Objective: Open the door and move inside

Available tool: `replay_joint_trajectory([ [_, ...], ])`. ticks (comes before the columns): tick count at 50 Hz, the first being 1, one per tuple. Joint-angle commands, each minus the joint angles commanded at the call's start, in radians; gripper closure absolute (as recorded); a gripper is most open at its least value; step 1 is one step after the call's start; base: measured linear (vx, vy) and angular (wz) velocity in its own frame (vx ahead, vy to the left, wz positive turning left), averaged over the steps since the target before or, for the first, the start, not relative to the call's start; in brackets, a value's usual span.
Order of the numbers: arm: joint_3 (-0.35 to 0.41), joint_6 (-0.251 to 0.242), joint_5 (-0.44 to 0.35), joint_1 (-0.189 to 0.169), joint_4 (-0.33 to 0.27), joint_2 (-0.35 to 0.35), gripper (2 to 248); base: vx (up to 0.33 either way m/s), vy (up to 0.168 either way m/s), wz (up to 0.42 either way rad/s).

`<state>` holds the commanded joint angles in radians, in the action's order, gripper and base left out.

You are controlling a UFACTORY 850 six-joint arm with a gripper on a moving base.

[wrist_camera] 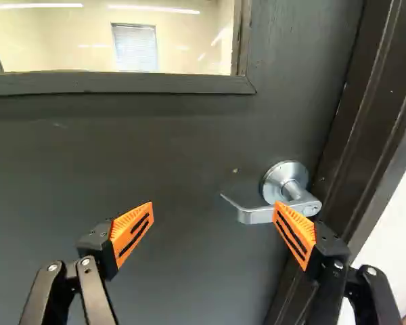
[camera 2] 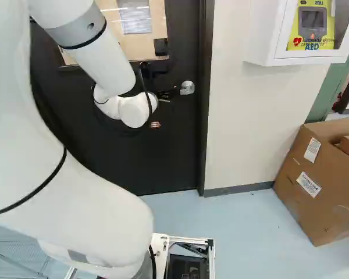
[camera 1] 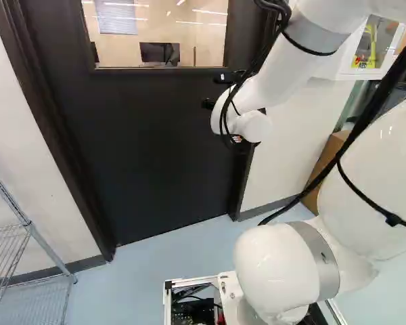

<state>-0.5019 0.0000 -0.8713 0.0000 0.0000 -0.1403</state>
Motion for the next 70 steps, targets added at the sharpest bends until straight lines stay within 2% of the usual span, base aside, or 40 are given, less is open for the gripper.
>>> replay_joint_trajectory([
  [23, -0.069, 0.000, 0.025, 0.010, 0.000, 0.040, 3, 0.000, 0.000, 0.000],
  [38, -0.125, 0.000, 0.025, 0.034, 0.000, 0.102, 3, 0.000, 0.000, 0.000],
  [70, -0.115, 0.000, 0.025, 0.037, 0.000, 0.161, 3, 0.000, 0.000, 0.000],
])
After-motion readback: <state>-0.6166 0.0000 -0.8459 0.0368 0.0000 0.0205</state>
